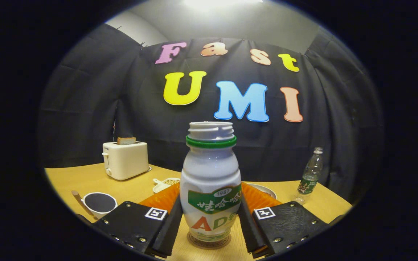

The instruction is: Take the bottle from table, then pour the juice into the cup, finally place the bottle on the coaster

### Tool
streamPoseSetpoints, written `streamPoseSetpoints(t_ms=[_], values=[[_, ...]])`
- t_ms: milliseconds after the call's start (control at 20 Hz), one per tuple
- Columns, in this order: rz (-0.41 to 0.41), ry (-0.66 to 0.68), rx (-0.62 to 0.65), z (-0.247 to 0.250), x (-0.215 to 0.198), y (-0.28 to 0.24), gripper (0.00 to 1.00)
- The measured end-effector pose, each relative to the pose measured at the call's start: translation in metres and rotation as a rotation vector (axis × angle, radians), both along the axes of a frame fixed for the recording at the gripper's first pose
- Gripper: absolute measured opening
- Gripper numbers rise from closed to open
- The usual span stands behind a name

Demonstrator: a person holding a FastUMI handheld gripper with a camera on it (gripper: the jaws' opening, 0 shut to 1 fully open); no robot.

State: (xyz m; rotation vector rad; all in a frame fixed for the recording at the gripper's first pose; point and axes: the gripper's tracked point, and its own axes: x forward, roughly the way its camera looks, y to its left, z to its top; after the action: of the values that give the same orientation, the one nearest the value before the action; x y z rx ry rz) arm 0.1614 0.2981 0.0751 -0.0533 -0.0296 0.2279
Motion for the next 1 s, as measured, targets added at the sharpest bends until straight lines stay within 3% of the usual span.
streamPoseSetpoints(t_ms=[350,1000], values=[[-0.029,0.003,0.038,-0.010,0.008,-0.003,0.72],[-0.064,0.083,-0.030,-0.050,0.029,0.000,0.72]])
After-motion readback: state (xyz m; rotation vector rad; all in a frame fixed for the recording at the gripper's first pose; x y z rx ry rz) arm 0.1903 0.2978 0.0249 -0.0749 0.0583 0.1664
